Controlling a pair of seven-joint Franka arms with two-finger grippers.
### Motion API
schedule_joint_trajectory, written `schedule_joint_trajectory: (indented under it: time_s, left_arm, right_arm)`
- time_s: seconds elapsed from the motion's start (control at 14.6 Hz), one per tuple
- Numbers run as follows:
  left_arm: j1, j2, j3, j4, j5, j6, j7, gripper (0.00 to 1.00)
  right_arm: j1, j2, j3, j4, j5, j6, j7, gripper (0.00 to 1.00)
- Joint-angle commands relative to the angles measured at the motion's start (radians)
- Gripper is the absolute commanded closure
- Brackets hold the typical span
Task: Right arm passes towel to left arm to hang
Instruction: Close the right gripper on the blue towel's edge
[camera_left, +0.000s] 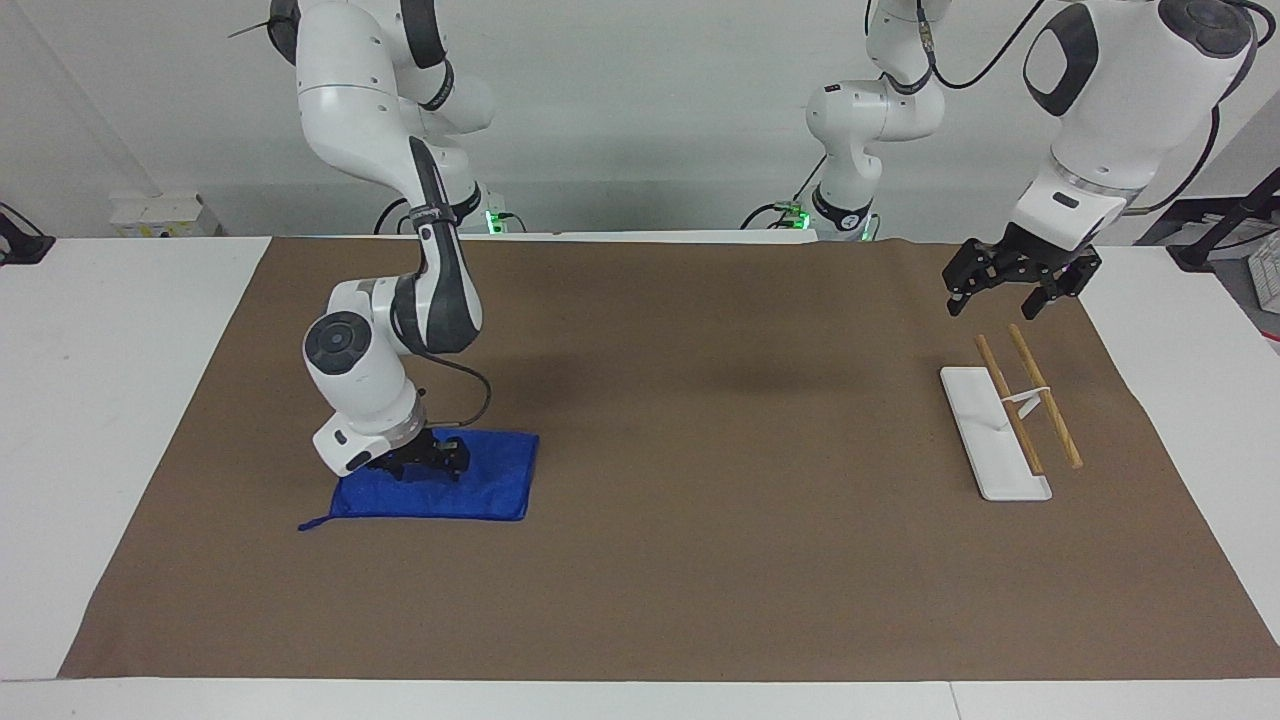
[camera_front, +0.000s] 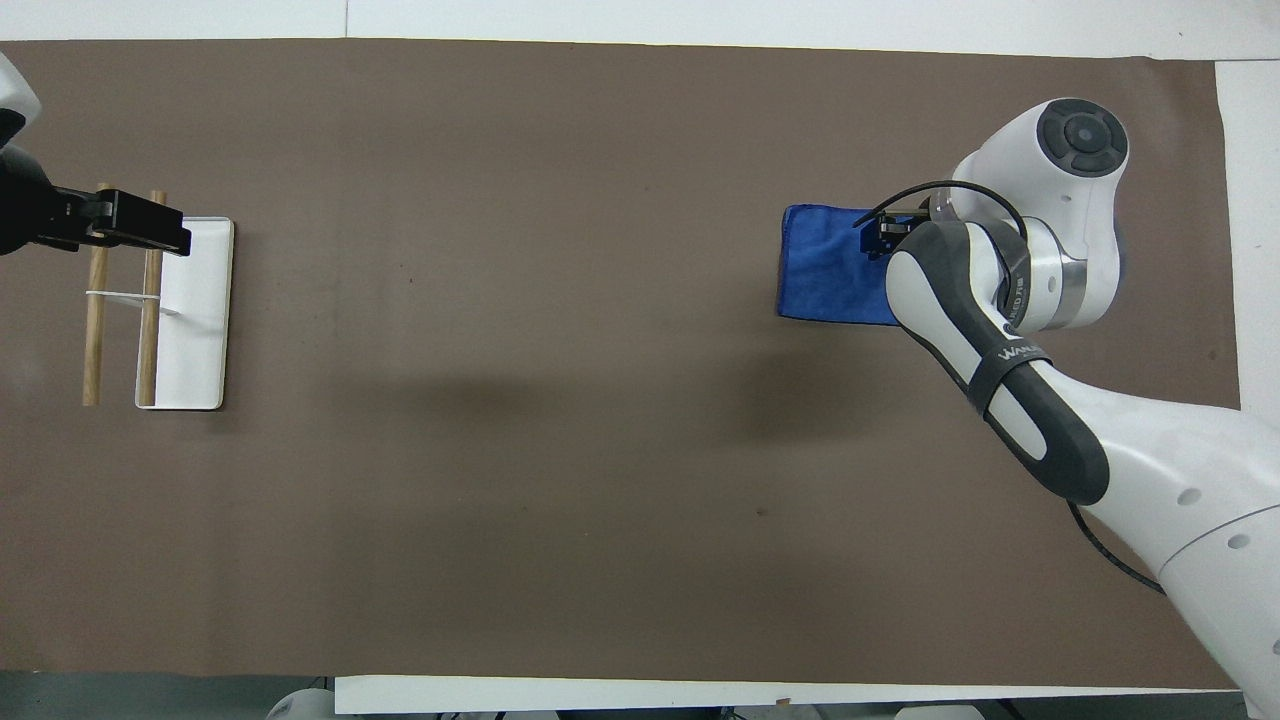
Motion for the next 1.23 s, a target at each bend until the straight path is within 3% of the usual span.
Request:
schedule_joint_trajectory:
  time_s: [0.0,0.89,0.96,1.16]
  left_arm:
    - [0.000,-0.024,0.003,-0.031,0.013,0.013,0.007,0.00]
    - [-0.002,-0.024,0.003,-0.032,0.013,0.015,0.004,0.01]
    - [-0.002,-0.024,0.003,-0.032,0.013,0.015,0.004,0.01]
    - [-0.002,-0.024,0.003,-0.032,0.013,0.016,0.004,0.01]
  right_arm:
    - [-0.009,-0.026,0.007,-0.039,0.024,0.047,-0.027,0.15]
    - [-0.004,-0.035,0.007,-0.087,0.024,0.074,-0.031,0.32]
    - [-0.006,-0.035,0.007,-0.087,0.024,0.074,-0.043,0.36]
    - [-0.003,-0.037,0.007,-0.092,0.024,0.072,-0.054,0.80]
